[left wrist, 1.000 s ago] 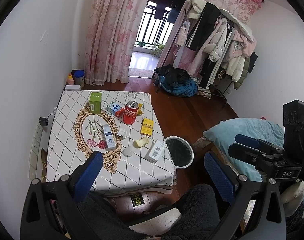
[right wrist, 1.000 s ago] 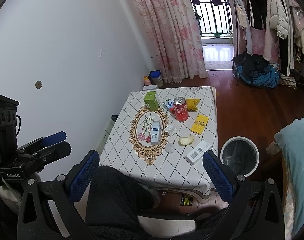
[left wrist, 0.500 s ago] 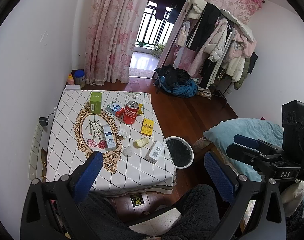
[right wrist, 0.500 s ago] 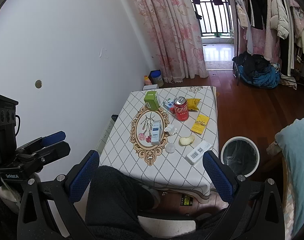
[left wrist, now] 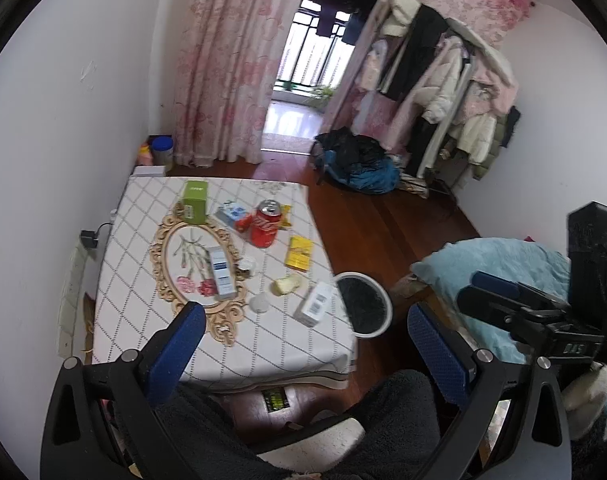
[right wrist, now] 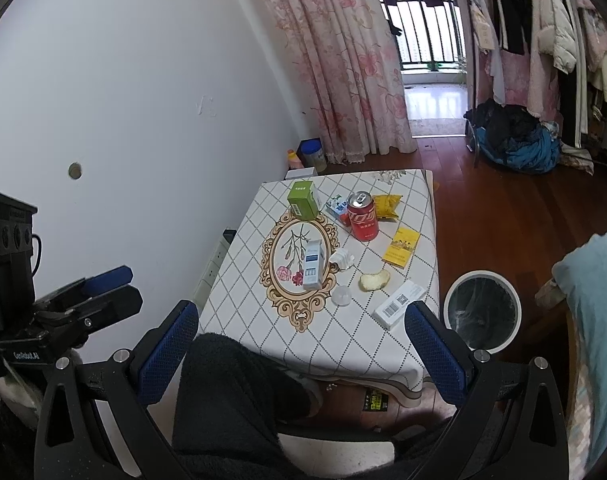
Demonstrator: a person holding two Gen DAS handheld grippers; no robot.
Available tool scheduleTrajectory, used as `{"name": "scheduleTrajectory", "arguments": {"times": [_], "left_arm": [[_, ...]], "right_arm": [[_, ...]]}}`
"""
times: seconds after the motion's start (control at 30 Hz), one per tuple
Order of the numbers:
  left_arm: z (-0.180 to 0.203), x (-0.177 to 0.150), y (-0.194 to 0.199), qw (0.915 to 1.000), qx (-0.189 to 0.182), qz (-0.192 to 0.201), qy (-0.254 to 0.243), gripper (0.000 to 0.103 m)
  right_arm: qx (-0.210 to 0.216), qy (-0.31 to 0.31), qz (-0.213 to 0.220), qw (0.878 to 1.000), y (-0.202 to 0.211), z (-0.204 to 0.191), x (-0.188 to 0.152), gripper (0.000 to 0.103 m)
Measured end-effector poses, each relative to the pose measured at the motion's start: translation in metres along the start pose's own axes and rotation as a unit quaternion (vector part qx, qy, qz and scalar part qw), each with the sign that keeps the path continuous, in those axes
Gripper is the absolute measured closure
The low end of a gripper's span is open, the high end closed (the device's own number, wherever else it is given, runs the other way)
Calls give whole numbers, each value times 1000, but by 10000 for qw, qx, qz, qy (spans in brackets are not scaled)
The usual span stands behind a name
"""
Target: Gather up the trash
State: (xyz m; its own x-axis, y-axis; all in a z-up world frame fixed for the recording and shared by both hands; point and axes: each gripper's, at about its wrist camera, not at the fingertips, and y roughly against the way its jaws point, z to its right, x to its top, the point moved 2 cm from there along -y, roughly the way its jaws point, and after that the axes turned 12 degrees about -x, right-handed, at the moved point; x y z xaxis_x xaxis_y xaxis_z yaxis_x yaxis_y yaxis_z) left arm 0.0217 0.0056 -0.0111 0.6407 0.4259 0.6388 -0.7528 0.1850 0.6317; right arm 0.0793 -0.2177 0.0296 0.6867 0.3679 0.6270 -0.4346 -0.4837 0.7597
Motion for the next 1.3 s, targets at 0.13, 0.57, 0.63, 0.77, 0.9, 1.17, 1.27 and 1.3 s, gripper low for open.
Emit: {"name": "scheduleTrajectory", "arguments": {"times": [0.13,0.57,0.63,0.77,0.9,1.17,1.27,1.3], "left_arm": [[-30,8,-29,9967,799,20,161,0],[-171,-1,-210,9644,2048,-1390,933,0],[-184,-2,-235,9600,2024,-1635,1037,0],[-204,0,-281,9543,1870,-1968,1252,1],[-217,2,-322,9515,1695,-2244,1248,2],[-234,-6,-348,9424,1661,-2554,1381,62],[-226,-14,-341,9427,1664,-2613,1237,71],[-222,-19,-336,9433,1674,-2626,1151,71]], "right_arm": [[-201,-406,-152,9989,-30,11,1,0],[-1336,-1951,-1761,9556,-286,82,-33,13],[-1588,-2046,-1927,9465,-317,91,-39,28],[-1673,-2274,-2344,9302,-368,103,-52,31],[-1723,-2278,-2593,9226,-386,104,-59,31],[-1856,-2013,-2828,9193,-406,102,-69,46],[-1809,-1772,-2837,9249,-404,99,-70,49],[-1779,-1686,-2858,9264,-403,97,-71,49]]}}
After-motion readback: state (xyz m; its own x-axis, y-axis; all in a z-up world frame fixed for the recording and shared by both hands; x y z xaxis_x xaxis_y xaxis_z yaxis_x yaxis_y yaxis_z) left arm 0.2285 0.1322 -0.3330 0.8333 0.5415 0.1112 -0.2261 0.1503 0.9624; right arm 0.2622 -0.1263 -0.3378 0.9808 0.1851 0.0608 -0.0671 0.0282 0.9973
